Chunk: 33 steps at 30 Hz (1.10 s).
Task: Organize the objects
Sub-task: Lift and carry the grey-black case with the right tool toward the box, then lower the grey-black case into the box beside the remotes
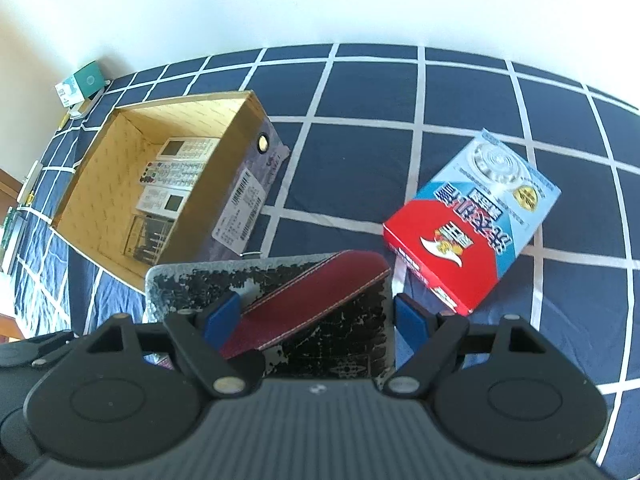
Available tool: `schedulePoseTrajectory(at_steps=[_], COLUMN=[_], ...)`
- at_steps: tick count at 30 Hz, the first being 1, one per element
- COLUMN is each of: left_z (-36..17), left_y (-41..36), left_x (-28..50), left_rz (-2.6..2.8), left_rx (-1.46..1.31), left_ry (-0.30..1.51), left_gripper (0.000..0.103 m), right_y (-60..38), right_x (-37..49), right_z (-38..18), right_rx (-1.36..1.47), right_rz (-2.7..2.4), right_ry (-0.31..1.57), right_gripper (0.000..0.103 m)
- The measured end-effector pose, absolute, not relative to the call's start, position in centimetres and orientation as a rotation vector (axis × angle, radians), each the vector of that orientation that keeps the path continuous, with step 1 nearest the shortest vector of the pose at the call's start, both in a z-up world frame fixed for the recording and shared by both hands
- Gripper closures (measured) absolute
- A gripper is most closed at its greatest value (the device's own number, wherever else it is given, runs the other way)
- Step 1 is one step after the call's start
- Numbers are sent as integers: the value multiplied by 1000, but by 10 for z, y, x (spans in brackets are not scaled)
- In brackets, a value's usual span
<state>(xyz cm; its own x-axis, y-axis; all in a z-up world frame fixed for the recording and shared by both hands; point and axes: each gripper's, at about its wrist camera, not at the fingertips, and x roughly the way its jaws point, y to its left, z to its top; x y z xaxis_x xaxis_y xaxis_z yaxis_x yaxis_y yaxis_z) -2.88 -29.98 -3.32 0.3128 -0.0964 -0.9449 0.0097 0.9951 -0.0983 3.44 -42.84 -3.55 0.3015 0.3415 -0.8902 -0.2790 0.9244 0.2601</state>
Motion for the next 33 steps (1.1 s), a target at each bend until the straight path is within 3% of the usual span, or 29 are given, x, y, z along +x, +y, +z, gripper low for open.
schedulePoseTrajectory(at_steps=[22, 33], left_z=[-11, -36], left_y=[-160, -99], left_x=[50, 78], left_rz=[-224, -266], left_rx=[41, 67], left_ry=[1235, 1293], left_gripper=[26, 26], right_y=[-287, -218], right_x=[62, 72], right_z=[-17, -39], right_rx=[181, 208], right_rz=[258, 219], right_ry=[1150, 1192], right_gripper=[21, 21])
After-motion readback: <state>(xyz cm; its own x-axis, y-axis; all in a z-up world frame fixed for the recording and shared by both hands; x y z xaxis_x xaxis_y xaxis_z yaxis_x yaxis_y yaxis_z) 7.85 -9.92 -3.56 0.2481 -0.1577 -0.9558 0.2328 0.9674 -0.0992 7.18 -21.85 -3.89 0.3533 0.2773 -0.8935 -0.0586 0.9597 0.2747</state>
